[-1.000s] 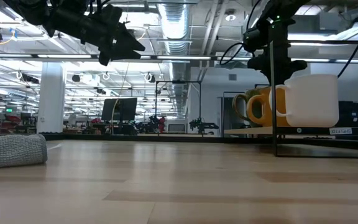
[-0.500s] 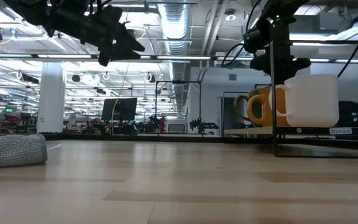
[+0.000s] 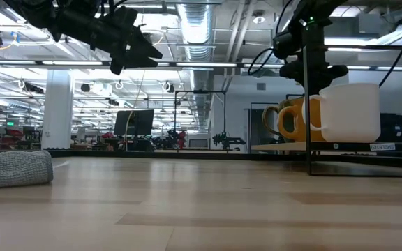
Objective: Stack small to large cups/mugs on shelf
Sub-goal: Put the green mug on the shelf
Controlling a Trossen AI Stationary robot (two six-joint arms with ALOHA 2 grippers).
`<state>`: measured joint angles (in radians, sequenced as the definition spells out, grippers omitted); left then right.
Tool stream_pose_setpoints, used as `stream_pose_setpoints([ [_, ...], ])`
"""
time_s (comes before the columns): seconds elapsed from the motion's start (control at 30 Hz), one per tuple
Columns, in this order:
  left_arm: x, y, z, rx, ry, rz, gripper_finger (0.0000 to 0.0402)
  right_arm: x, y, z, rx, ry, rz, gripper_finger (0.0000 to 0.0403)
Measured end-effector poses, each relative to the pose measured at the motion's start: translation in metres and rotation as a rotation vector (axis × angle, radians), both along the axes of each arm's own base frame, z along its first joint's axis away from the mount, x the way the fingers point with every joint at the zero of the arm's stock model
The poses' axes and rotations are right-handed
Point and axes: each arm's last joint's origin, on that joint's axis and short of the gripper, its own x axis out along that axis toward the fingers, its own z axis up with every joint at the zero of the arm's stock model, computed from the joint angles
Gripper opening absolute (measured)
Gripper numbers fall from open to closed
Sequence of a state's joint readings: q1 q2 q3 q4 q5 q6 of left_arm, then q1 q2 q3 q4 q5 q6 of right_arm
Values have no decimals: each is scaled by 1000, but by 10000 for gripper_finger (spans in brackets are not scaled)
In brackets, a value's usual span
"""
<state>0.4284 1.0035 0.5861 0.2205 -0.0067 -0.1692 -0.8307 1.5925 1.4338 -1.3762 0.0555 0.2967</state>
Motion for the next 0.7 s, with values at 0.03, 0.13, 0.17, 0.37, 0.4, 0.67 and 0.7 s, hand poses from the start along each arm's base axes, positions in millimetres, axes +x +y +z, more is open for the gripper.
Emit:
stream_pose_setpoints([
  [0.03,0,0,0,0,0,0,171,0,0,0,0,0,-1,118],
  [0.13,0,0,0,0,0,0,171,1,-1,0,-10,-10,-2,118],
  [0.17,0,0,0,-1,1,0,171,1,-1,0,-13,-14,-2,118],
  [0.37,0,0,-1,-2,5,0,171,1,-2,0,-20,-19,4,118],
  [0.4,0,0,-1,-2,5,0,171,2,-2,0,-21,-20,5,118],
  [0.67,0,0,-2,-14,12,2,171,2,-3,1,-31,-28,16,118],
  [0.7,0,0,-2,-17,18,1,171,2,-3,1,-31,-29,16,118],
])
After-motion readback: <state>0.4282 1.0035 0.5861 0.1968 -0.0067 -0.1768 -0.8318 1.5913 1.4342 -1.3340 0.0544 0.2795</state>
